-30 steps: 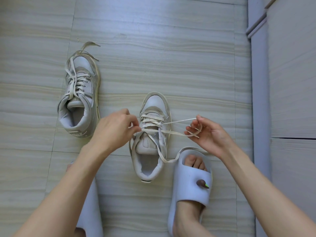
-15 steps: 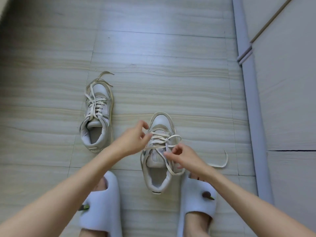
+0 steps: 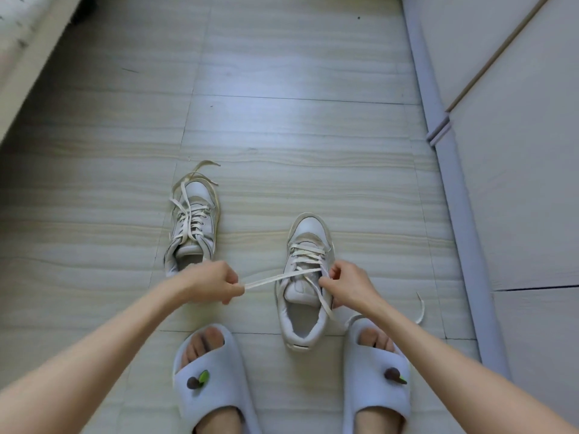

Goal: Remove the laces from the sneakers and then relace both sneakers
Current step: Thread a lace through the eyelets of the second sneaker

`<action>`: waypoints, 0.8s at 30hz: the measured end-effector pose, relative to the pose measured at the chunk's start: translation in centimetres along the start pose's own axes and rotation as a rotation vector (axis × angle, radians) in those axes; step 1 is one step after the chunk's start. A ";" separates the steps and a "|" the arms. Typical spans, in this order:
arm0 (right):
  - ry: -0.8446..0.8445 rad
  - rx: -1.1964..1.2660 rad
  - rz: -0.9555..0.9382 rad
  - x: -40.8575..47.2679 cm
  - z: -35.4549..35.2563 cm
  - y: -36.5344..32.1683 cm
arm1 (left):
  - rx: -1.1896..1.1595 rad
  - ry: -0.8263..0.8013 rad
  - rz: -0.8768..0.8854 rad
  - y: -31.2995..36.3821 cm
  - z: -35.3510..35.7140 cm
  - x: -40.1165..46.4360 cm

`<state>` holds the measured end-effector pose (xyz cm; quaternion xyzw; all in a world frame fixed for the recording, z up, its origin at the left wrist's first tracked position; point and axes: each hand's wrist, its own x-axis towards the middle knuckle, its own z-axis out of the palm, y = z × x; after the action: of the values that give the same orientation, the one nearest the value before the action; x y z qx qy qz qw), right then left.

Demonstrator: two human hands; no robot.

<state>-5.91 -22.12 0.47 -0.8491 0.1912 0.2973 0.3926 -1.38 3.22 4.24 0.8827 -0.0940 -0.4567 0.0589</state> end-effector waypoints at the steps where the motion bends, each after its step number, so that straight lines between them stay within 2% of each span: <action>1: 0.000 -0.016 -0.022 0.1 0.4 -0.1 | 0.002 0.021 -0.023 0.3 1.0 0.1; 3: -0.006 -0.071 -0.075 0.2 0.9 -0.1 | -0.037 0.135 -0.012 1.7 2.9 0.6; 7: -0.072 -0.206 -0.170 0.4 0.5 -0.2 | -0.377 0.395 0.099 5.6 5.0 2.0; 11: -0.099 -0.366 -0.228 1.2 -0.5 -0.7 | -0.444 0.444 0.125 6.8 5.0 3.6; 14: -0.031 -0.324 -0.222 1.3 -0.6 -0.8 | -0.682 0.519 0.126 6.6 4.8 4.4; 16: 0.054 -0.320 -0.276 0.8 -0.1 -0.7 | -0.817 0.503 0.109 6.5 5.0 4.6; 21: 0.181 -0.645 -0.503 -0.4 1.2 -0.5 | -0.690 0.625 0.230 6.3 6.3 3.9; 24: 0.147 -0.715 -0.480 -0.5 1.7 -0.8 | -0.620 0.678 0.298 5.8 6.5 3.2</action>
<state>-6.41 -20.29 0.38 -0.9709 -0.0989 0.1839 0.1172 -5.59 -3.29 -0.95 0.8996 -0.0543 -0.1365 0.4113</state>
